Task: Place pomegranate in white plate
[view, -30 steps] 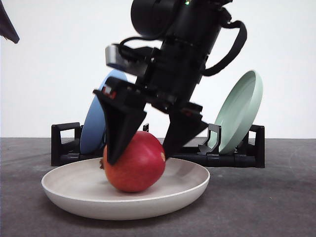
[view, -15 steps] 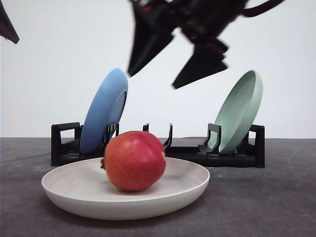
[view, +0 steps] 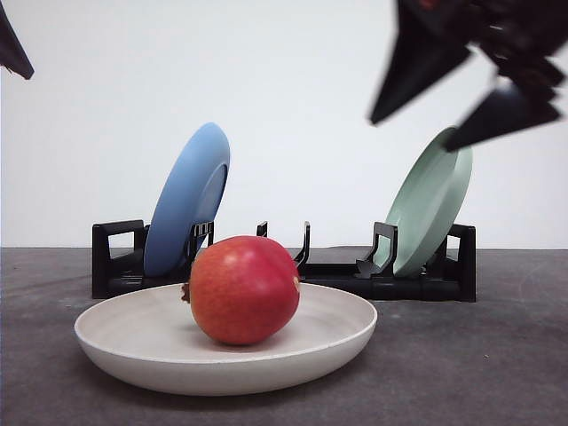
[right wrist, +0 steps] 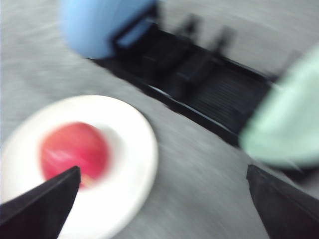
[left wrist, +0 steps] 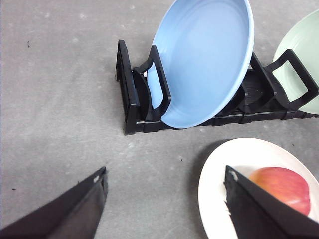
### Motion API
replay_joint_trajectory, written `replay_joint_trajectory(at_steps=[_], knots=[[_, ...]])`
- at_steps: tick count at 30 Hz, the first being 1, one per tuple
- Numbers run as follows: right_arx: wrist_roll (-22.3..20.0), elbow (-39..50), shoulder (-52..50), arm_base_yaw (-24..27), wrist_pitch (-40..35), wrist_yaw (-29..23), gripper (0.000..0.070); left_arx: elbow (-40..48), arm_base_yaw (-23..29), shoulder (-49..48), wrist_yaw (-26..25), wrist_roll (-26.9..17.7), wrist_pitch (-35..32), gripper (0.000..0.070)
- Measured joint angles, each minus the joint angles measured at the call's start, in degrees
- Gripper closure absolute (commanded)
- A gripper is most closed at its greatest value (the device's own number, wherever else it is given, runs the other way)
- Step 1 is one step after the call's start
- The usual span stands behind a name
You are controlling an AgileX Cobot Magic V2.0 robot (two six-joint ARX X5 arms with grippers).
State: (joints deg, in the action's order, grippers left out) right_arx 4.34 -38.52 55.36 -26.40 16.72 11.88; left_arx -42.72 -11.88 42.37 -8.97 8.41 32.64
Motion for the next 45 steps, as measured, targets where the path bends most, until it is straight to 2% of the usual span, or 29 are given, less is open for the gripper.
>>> replay_joint_trajectory(at_steps=[9, 15, 16, 17, 18, 19, 20, 42, 45], knots=[[0.5, 5.0, -5.9, 12.1, 5.0, 0.0, 0.0018, 0.0, 0.0, 0.0, 0.0, 0.0, 0.0, 0.0266], [0.5, 5.0, -5.9, 13.8, 5.6, 0.0, 0.0018, 0.0, 0.0, 0.0, 0.0, 0.0, 0.0, 0.0266], [0.5, 5.0, -5.9, 13.8, 5.7, 0.0, 0.0068, 0.0, 0.0, 0.0, 0.0, 0.0, 0.0, 0.0294], [0.5, 5.0, -5.9, 13.8, 5.8, 0.0, 0.0177, 0.0, 0.0, 0.0, 0.0, 0.0, 0.0, 0.0378], [0.6, 5.0, -5.9, 13.8, 5.9, 0.0, 0.0350, 0.0, 0.0, 0.0, 0.0, 0.0, 0.0, 0.0526], [0.6, 5.0, -5.9, 13.8, 5.9, 0.0, 0.0555, 0.0, 0.0, 0.0, 0.0, 0.0, 0.0, 0.0619], [0.6, 5.0, -5.9, 13.8, 5.9, 0.0, 0.0696, 0.0, 0.0, 0.0, 0.0, 0.0, 0.0, 0.0680], [0.6, 5.0, -5.9, 13.8, 5.9, 0.0, 0.0683, 0.0, 0.0, -0.1, 0.0, 0.0, -0.3, 0.0684], [0.6, 5.0, -5.9, 13.8, 5.9, 0.0, 0.0683, 1.6, 0.2, -1.2, 0.0, -0.6, -2.7, 0.0684]])
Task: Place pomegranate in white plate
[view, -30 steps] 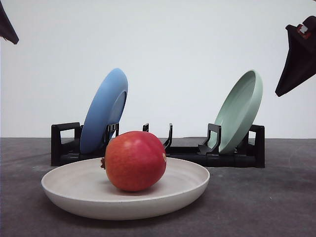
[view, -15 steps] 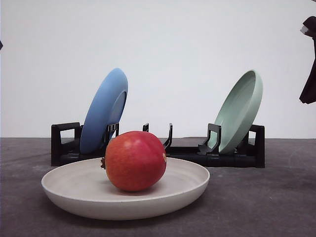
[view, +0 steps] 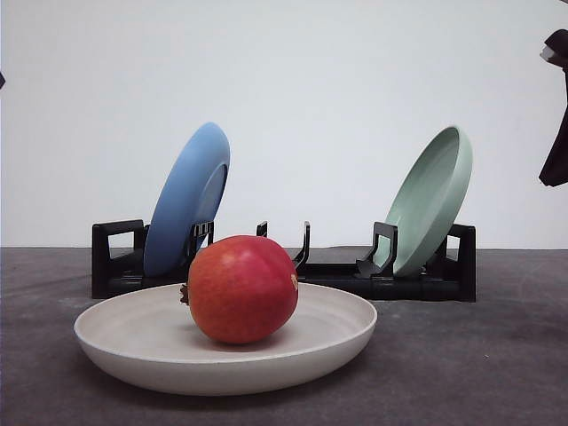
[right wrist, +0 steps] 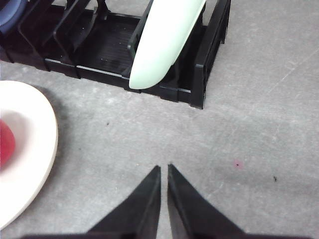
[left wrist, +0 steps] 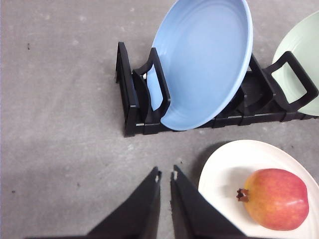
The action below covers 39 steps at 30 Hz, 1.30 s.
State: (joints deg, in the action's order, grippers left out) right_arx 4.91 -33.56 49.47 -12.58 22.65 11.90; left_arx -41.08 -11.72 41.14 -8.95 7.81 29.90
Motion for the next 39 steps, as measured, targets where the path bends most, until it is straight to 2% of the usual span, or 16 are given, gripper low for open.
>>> replay_joint_trajectory(at_steps=[8, 11, 17, 25, 33, 39], knots=[[0.0, 0.0, 0.0, 0.0, 0.0, 0.0, 0.0683, 18.3, 2.8, -13.0, 0.0, -2.0, -16.4, 0.0684], [0.0, 0.0, 0.0, 0.0, 0.0, 0.0, 0.0683, 25.0, 4.5, -20.0, 0.1, -2.8, -19.4, 0.0684], [0.0, 0.0, 0.0, 0.0, 0.0, 0.0, 0.0683, 33.3, 7.1, -31.6, 1.4, -3.8, -19.4, 0.0684], [0.0, 0.0, 0.0, 0.0, 0.0, 0.0, 0.0683, 37.1, 9.3, -40.2, 1.6, -4.1, -19.8, 0.0684], [0.0, 0.0, 0.0, 0.0, 0.0, 0.0, 0.0683, 39.8, 10.0, -40.9, 5.6, -5.2, -19.8, 0.0684], [0.0, 0.0, 0.0, 0.0, 0.0, 0.0, 0.0683, 39.8, 10.0, -40.9, 6.1, -5.7, -19.6, 0.0684]])
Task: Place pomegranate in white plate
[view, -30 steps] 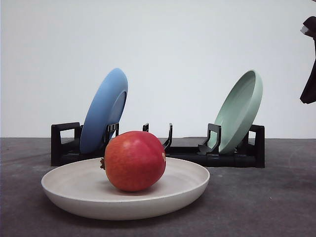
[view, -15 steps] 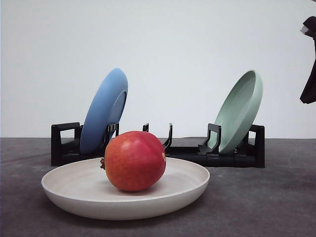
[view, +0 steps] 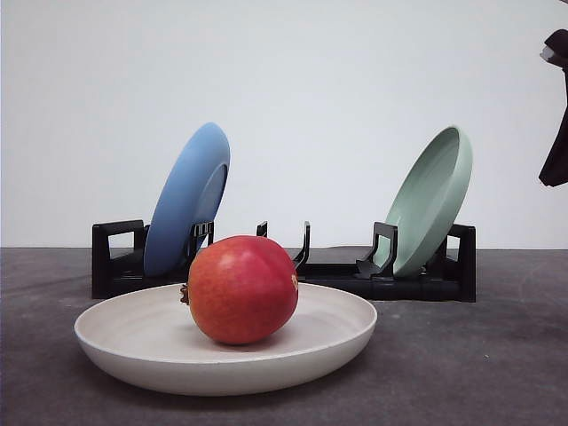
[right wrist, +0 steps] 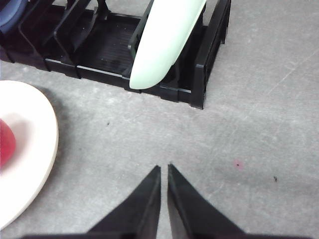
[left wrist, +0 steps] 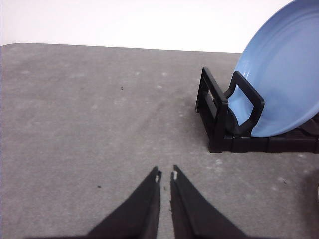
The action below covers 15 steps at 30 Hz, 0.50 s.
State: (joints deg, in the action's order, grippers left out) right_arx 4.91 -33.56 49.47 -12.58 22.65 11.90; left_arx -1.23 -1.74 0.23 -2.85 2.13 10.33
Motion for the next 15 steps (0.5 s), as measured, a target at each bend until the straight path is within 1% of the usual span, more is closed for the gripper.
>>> replay_joint_trajectory(at_steps=[15], knots=[[0.0, 0.0, 0.0, 0.0, 0.0, 0.0, 0.0683, 0.0, 0.0, 0.0, 0.0, -1.0, 0.0, 0.0684]])
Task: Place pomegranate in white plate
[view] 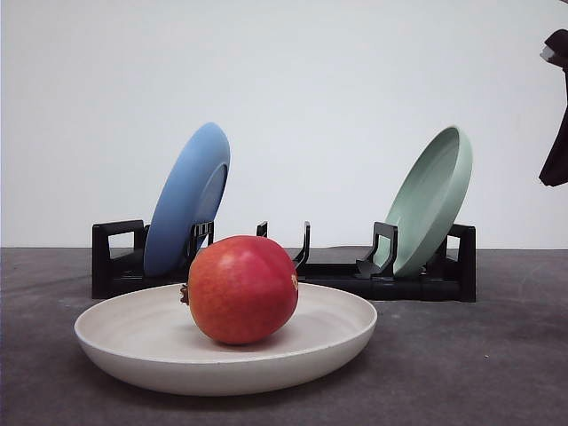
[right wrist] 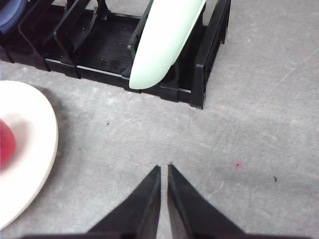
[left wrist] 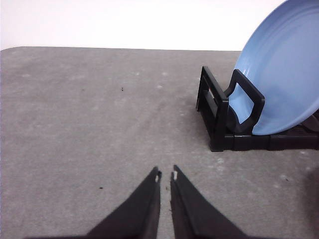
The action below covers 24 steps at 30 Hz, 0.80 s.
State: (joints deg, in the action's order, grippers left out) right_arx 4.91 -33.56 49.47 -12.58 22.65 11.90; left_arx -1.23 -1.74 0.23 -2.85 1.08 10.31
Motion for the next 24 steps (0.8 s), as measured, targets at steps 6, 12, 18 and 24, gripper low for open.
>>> replay_joint_trajectory(at_steps=[6, 12, 18, 24], knots=[[0.0, 0.0, 0.0, 0.0, 0.0, 0.0, 0.0683, 0.0, 0.0, 0.0, 0.0, 0.0, 0.0, 0.0684], [-0.4, 0.0, -0.8, 0.0, 0.6, -0.2, 0.0683, 0.0, 0.0, 0.0, 0.0, 0.0, 0.0, 0.0684], [-4.7, 1.9, -8.2, 0.1, -1.7, -5.9, 0.0683, 0.0, 0.0, 0.0, 0.0, 0.0, 0.0, 0.0684], [-5.2, 11.1, -20.0, 2.2, -10.0, -8.3, 0.0683, 0.0, 0.0, 0.0, 0.0, 0.0, 0.0, 0.0684]])
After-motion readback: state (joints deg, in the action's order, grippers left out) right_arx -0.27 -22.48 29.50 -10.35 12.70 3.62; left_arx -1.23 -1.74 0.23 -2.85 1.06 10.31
